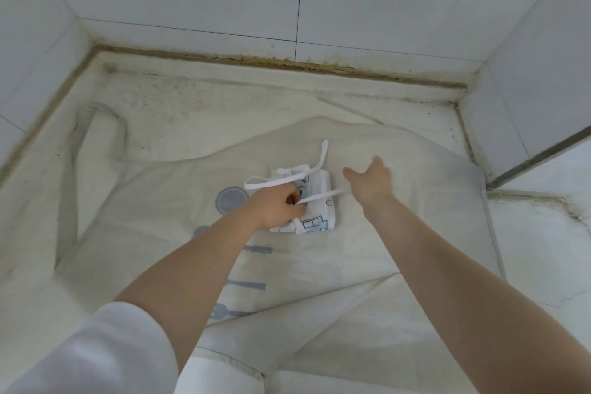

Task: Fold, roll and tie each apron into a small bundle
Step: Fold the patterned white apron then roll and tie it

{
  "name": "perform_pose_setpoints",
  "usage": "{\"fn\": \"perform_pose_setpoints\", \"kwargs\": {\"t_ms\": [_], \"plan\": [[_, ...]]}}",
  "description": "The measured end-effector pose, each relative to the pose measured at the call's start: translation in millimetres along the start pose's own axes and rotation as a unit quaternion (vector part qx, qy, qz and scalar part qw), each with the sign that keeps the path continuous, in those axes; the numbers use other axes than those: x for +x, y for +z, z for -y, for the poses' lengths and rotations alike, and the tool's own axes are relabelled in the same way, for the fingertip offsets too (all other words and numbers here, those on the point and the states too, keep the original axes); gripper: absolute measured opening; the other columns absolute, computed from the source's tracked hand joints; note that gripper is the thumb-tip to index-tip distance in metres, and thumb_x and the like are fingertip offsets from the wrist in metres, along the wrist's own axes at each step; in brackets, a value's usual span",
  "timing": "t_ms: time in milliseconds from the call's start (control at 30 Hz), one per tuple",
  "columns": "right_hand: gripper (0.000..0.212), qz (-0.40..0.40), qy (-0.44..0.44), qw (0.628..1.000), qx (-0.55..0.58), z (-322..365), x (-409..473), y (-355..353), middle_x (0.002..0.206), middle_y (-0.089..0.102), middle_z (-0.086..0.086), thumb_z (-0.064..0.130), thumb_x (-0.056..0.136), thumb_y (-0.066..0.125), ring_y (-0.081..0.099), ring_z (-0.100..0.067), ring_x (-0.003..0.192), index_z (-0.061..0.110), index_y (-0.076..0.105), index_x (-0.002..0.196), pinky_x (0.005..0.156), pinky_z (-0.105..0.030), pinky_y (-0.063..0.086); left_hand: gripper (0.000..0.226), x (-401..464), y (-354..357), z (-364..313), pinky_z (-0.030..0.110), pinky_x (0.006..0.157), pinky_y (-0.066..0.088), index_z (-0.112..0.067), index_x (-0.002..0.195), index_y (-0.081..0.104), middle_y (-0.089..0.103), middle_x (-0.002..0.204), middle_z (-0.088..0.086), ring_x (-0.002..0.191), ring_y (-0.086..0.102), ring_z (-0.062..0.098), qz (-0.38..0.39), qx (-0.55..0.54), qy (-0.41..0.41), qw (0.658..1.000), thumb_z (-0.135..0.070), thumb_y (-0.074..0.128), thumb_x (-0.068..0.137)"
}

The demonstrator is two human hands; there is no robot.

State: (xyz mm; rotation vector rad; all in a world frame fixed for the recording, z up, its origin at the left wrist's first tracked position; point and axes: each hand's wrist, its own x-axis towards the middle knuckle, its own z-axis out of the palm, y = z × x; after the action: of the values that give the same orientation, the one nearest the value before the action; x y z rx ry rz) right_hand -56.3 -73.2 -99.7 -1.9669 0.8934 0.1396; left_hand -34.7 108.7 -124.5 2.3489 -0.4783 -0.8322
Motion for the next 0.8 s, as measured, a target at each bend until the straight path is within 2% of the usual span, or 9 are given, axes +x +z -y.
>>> {"fn": "perform_pose_setpoints", "kwargs": {"t_ms": [67, 167, 300, 367, 467, 533, 667, 733, 800], "plan": [[0.037, -0.016, -0.220, 0.961, -0.169, -2.4, -12.2, 0.4, 0.139, 0.041, -0.005, 0.028, 0.089, 0.061, 0.041, -0.025, 0.125, 0.020, 0.059, 0.125, 0.104, -0.031, 0.029, 0.025, 1.6, 1.0, -0.2, 0.024, 0.059, 0.036, -0.022, 0.068, 0.042, 0.047, 0.068, -0.006, 0.063, 0.046, 0.011, -0.005, 0.004, 0.003, 1.000, -0.028, 0.055, 0.089], [0.023, 0.092, -0.431, 0.831, -0.340, -4.2, -26.3, 9.3, 0.129, 0.054, 0.007, 0.043, 0.087, 0.061, 0.042, -0.019, 0.125, 0.028, 0.074, 0.099, 0.098, -0.032, 0.018, 0.024, 2.8, -0.5, -3.8, 0.023, 0.056, 0.035, -0.020, 0.070, 0.043, 0.047, 0.066, -0.005, 0.061, 0.045, 0.011, -0.007, 0.021, 0.019, 1.000, -0.026, 0.054, 0.090], [0.031, 0.124, -0.484, 0.765, -0.405, 0.4, -21.4, 17.5, 0.126, 0.054, 0.006, 0.043, 0.089, 0.056, 0.040, -0.017, 0.126, 0.023, 0.068, 0.109, 0.102, -0.030, 0.010, 0.014, 2.0, -1.5, -3.3, 0.021, 0.055, 0.033, -0.020, 0.080, 0.048, 0.048, 0.067, -0.008, 0.061, 0.045, 0.005, -0.007, 0.033, 0.042, 0.999, -0.025, 0.056, 0.090], [0.032, 0.168, -0.467, 0.744, -0.447, 3.4, -15.1, 17.9, 0.123, 0.052, 0.003, 0.039, 0.093, 0.052, 0.039, -0.018, 0.123, 0.018, 0.065, 0.112, 0.104, -0.028, 0.018, 0.014, 1.1, 0.9, -2.7, 0.021, 0.058, 0.034, -0.020, 0.081, 0.048, 0.047, 0.068, -0.010, 0.063, 0.046, 0.006, -0.026, 0.031, 0.058, 0.998, -0.026, 0.058, 0.090], [0.027, 0.209, -0.441, 0.753, -0.442, 5.1, -8.8, 18.6, 0.119, 0.052, -0.009, 0.025, 0.096, 0.051, 0.044, -0.025, 0.114, 0.002, 0.064, 0.104, 0.096, -0.032, 0.036, 0.019, 0.5, 7.6, 1.8, 0.024, 0.061, 0.036, -0.019, 0.076, 0.046, 0.047, 0.068, -0.007, 0.064, 0.045, 0.011, -0.065, 0.010, 0.070, 0.995, -0.022, 0.061, 0.087], [0.020, 0.217, -0.414, 0.797, -0.383, 3.7, -4.2, 16.5, 0.109, 0.051, -0.012, 0.015, 0.095, 0.052, 0.050, -0.025, 0.100, -0.001, 0.063, 0.094, 0.088, -0.027, 0.038, 0.018, -0.1, 11.4, 5.7, 0.027, 0.066, 0.040, -0.019, 0.085, 0.050, 0.051, 0.077, -0.005, 0.069, 0.047, 0.011, -0.107, -0.003, 0.094, 0.990, -0.025, 0.067, 0.083], [0.012, 0.213, -0.363, 0.866, -0.271, -0.4, -3.5, 13.8, 0.103, 0.047, -0.014, 0.000, 0.089, 0.053, 0.048, -0.020, 0.084, 0.007, 0.055, 0.079, 0.075, -0.017, 0.032, 0.081, 2.8, 20.1, 15.4, 0.036, 0.104, 0.031, -0.013, 0.137, 0.040, 0.043, 0.132, 0.007, 0.123, 0.037, 0.022, -0.199, 0.061, 0.117, 0.971, -0.043, 0.076, 0.071], [0.028, 0.214, -0.349, 0.876, -0.253, -3.5, -4.7, 17.3, 0.099, 0.044, -0.013, -0.003, 0.088, 0.048, 0.047, -0.023, 0.084, 0.020, 0.042, 0.073, 0.073, -0.020, 0.033, 0.100, 4.9, 24.4, 17.8, 0.039, 0.112, 0.017, -0.009, 0.144, 0.028, 0.029, 0.147, 0.012, 0.139, 0.020, 0.027, -0.206, 0.073, 0.117, 0.969, -0.052, 0.074, 0.066], [0.021, 0.205, -0.345, 0.871, -0.284, -5.4, -6.9, 21.5, 0.100, 0.042, -0.012, -0.003, 0.090, 0.044, 0.043, -0.022, 0.085, 0.016, 0.046, 0.083, 0.071, -0.020, 0.030, 0.113, 7.2, 28.8, 20.6, 0.038, 0.115, 0.010, -0.009, 0.149, 0.010, 0.010, 0.156, 0.011, 0.145, 0.004, 0.026, -0.169, 0.054, 0.100, 0.979, -0.053, 0.074, 0.067]]}}
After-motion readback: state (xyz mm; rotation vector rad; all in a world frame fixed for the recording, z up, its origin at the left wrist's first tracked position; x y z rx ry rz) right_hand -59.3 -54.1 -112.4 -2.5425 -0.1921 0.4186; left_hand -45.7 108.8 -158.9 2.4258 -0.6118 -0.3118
